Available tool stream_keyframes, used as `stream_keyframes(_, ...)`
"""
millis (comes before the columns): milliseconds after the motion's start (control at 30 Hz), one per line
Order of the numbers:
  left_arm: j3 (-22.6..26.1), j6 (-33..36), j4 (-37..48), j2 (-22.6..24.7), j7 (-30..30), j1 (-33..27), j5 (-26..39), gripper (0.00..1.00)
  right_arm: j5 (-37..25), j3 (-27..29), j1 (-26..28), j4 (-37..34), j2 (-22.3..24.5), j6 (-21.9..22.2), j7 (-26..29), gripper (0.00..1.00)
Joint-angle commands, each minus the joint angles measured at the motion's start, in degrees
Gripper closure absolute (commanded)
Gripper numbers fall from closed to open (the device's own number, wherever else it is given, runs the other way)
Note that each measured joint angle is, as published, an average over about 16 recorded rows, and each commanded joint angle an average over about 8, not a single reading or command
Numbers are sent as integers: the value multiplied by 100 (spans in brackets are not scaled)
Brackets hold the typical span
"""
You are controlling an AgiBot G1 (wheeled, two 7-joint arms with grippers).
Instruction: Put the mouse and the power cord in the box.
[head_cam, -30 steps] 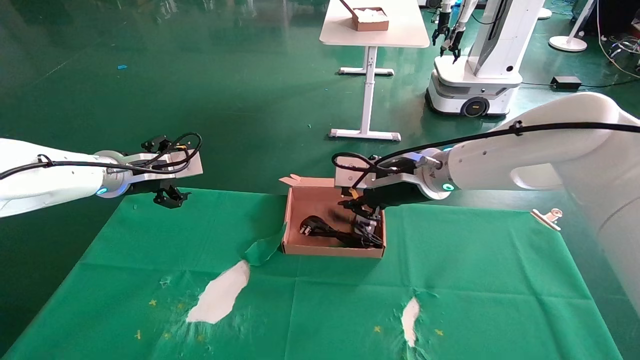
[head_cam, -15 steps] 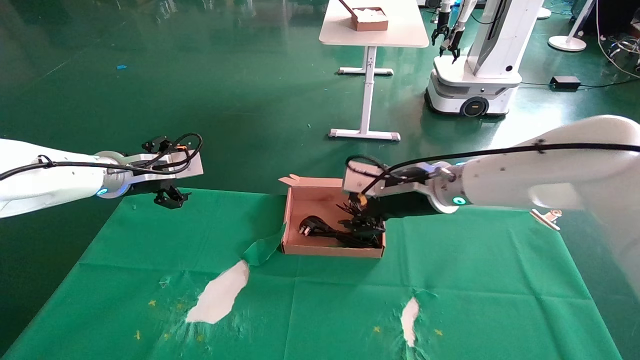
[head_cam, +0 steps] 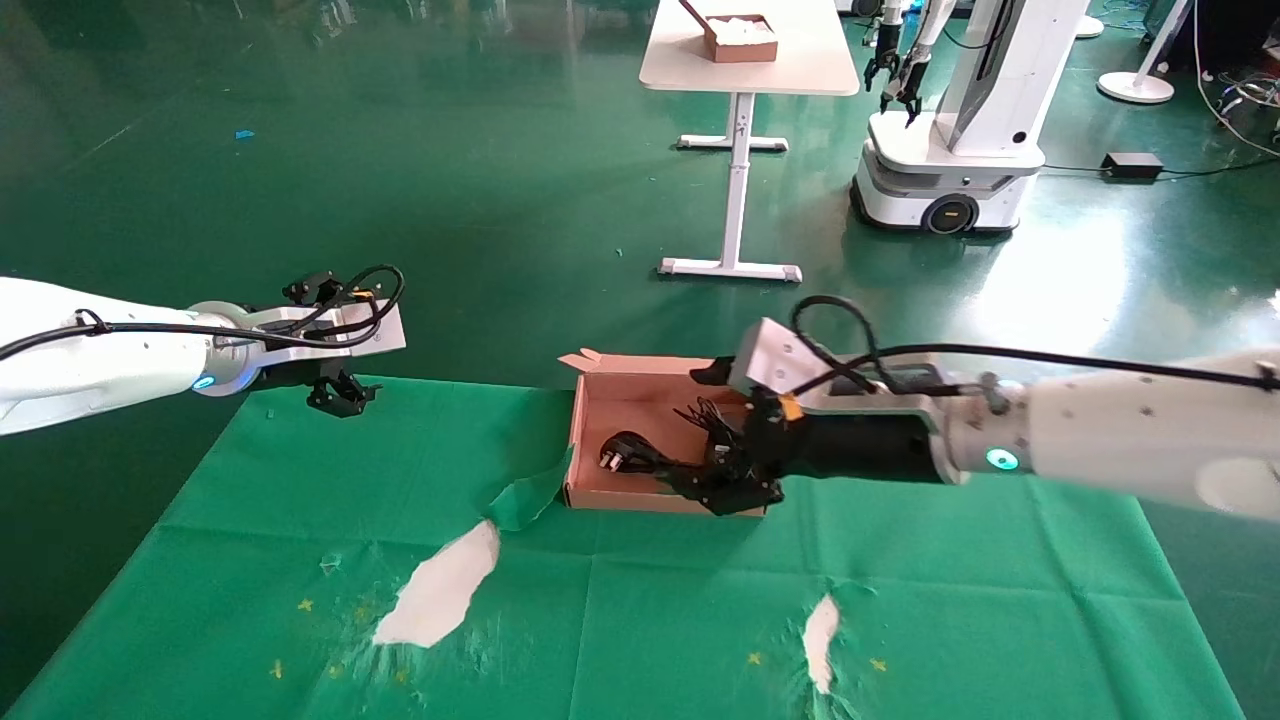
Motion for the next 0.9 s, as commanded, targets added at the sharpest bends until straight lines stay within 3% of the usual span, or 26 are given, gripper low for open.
stream_keyframes(33, 0, 0, 0, 0, 0, 0, 0, 0, 192, 89, -143, 186, 144, -92, 78, 0)
stream_keyframes(300, -218, 213, -261, -143, -102, 183, -195, 0, 964, 443, -718, 929, 720, -459, 390, 0)
stream_keyframes(900, -1775, 1745, -2136, -1162, -831, 1487, -1579, 0, 2699, 1242, -2010, 2604, 2016, -1285, 1092, 0)
